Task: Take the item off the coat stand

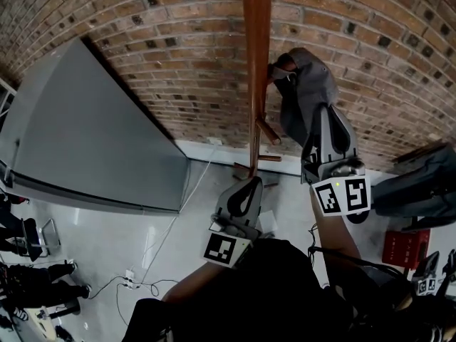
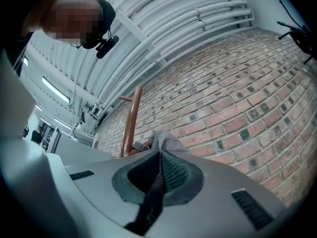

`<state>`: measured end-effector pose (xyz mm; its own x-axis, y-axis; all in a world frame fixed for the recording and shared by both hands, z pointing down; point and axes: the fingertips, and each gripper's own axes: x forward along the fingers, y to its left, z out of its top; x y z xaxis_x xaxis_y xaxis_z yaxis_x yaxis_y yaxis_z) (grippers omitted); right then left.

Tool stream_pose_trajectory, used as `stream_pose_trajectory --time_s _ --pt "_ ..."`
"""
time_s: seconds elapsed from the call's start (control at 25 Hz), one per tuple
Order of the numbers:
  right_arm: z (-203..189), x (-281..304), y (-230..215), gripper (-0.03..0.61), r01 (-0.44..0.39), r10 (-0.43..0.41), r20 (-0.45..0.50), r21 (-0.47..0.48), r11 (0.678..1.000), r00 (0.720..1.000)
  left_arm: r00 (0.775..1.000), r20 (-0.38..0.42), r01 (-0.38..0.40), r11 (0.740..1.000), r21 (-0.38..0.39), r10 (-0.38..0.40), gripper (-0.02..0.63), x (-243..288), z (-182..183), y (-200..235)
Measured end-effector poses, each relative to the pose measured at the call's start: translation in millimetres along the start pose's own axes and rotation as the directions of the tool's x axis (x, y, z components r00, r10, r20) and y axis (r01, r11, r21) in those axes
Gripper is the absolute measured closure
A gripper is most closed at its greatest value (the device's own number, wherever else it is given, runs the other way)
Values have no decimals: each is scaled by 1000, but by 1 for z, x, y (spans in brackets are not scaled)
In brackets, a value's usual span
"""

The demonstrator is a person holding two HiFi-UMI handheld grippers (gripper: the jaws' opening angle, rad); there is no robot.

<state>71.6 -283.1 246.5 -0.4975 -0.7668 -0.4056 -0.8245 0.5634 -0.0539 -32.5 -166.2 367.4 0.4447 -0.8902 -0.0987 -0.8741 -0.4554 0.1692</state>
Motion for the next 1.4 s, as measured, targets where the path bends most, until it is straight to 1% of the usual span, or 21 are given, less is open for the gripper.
stream_pose_trajectory --time_s 0.2,0.56,0.88,1.08,1.4 --pt "10 0 -3 560 -3 3 13 -12 1000 1000 1000 4 10 1000 -9 -10 595 -2 0 -4" --pt "32 -1 -7 560 20 -18 62 -21 1000 998 1000 7 22 1000 -14 -22 595 -4 1 -9" --pt "45 -4 -11 560 37 -34 92 -30 999 995 1000 12 22 1000 0 -22 595 -6 5 -9" --pt "54 -4 -10 560 31 -25 111 -60 998 994 999 19 26 1000 5 -26 595 -9 7 -9" --pt "61 -13 -22 560 80 -74 133 -41 996 988 999 26 32 999 10 -33 595 -12 11 -10"
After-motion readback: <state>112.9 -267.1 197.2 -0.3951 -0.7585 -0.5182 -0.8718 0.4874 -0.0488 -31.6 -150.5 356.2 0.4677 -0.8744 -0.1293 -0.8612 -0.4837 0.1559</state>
